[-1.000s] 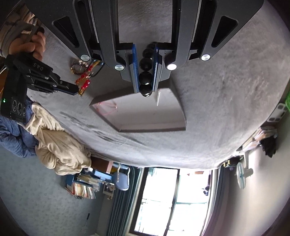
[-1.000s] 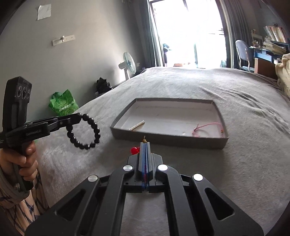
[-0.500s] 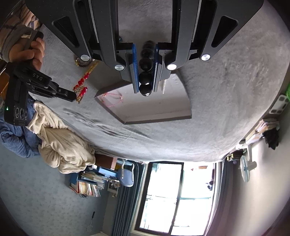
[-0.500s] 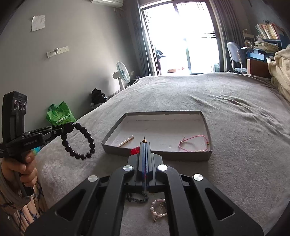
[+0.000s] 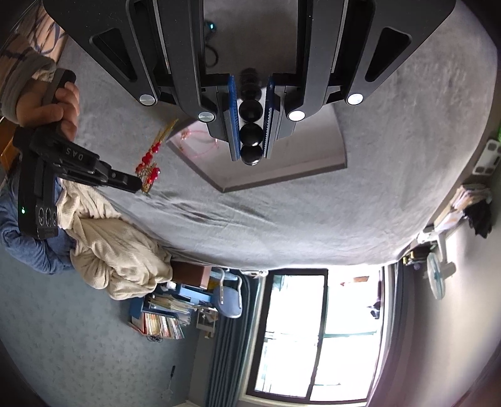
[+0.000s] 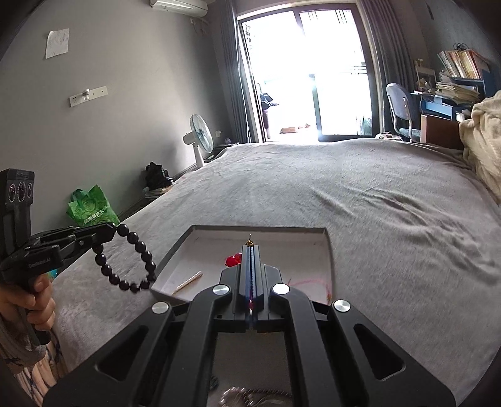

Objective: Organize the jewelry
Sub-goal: 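Carry both items over the grey tray and open both tools to drop them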

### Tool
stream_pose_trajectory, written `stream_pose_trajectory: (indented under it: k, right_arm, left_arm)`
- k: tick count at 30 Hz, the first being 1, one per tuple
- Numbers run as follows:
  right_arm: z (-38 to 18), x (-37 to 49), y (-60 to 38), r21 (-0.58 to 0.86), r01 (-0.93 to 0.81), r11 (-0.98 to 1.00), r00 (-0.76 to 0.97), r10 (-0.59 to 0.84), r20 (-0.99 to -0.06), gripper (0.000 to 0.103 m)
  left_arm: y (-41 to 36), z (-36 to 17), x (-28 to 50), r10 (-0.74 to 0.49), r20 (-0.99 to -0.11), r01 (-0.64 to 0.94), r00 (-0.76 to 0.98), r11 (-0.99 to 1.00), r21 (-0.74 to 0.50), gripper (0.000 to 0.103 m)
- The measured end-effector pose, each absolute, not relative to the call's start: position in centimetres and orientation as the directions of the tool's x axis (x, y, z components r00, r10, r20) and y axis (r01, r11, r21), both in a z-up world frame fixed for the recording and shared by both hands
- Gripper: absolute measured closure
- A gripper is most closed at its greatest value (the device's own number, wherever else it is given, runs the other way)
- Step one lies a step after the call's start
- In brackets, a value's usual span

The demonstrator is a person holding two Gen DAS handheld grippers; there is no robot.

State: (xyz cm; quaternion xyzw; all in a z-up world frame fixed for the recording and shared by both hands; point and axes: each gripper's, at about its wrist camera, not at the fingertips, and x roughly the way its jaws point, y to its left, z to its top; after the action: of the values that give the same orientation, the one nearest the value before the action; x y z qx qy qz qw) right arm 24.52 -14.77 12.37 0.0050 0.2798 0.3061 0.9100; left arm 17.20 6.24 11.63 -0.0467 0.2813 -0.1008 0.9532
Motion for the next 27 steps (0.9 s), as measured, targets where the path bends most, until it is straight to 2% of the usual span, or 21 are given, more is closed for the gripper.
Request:
stream_pose_trajectory:
  k: [9, 19, 27]
  right_arm:
    - [12.1, 30.2, -13.0, 0.182, -0.536, 0.824, 0.648, 0.54, -0.537, 0.103]
    - [9.6, 35.0, -6.8, 0.196, -0.577, 0.793, 0.582, 0.567, -0.583, 0.103]
    - [4.7, 39.2, -4.1, 0.196, -0.529, 0.826, 0.507, 0.492, -0.707, 0.103]
  left_arm:
    - [6.0, 10.8, 23.2, -0.201, -0.562, 0.173, 0.802, 0.98, -0.103, 0.088]
    - [6.7, 8.0, 29.0, -0.176, -0.618, 0.151, 0.766, 0.984, -0.093, 0.088]
    - [7.8, 3.6, 32.3, -0.143, -0.702, 0.119, 0.698, 0.989, -0.083, 0.088]
